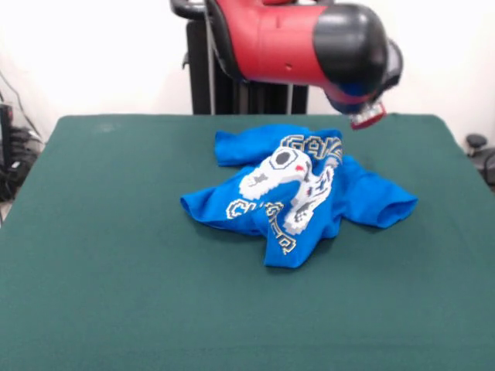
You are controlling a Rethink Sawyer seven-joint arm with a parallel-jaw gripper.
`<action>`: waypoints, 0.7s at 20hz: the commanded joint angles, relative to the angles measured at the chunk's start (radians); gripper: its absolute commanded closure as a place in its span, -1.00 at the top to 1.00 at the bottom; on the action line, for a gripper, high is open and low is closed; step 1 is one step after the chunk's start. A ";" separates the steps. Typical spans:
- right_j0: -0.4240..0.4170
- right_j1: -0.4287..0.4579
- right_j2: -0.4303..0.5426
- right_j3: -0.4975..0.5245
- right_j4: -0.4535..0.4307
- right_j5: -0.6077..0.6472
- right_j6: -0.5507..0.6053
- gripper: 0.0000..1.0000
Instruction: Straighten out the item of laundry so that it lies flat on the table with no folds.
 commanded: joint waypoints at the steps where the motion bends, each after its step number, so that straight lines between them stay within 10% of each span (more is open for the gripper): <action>1: 0.074 0.140 -0.090 -0.138 -0.043 -0.065 0.284 -1.00; 9: 0.152 0.171 -0.236 -0.259 -0.128 -0.233 0.248 -1.00; 14: 0.088 0.067 -0.137 -0.222 -0.038 -0.160 0.133 -1.00</action>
